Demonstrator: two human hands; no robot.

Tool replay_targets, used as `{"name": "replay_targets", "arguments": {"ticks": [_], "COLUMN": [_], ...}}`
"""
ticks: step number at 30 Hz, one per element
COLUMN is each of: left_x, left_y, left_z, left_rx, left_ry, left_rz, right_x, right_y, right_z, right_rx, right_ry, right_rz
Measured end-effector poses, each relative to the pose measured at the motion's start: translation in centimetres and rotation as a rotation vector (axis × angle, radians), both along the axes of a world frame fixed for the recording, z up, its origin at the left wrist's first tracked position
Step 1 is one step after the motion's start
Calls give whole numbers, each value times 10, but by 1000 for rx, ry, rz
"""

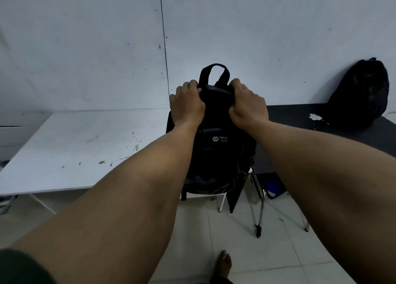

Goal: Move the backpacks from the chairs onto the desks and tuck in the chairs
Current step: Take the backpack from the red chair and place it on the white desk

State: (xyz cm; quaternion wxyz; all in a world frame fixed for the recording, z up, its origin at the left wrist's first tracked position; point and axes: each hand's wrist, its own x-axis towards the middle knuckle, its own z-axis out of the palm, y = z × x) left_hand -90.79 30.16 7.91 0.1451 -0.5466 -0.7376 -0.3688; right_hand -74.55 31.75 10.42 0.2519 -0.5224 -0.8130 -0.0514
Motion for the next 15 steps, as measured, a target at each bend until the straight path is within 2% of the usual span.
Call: {"name": "replay_targets", "arguments": {"ticks": [15], "left_x": [-7], "left_y": [163], "left_z": [-10], "left_rx": [-69], "left_ry": [-10], "left_rz": [79], "right_x": [-7], "right_y": [192], "right_z": [-13], "right_rx": [-46], "right_ry": [-62], "right_rz": [143]}}
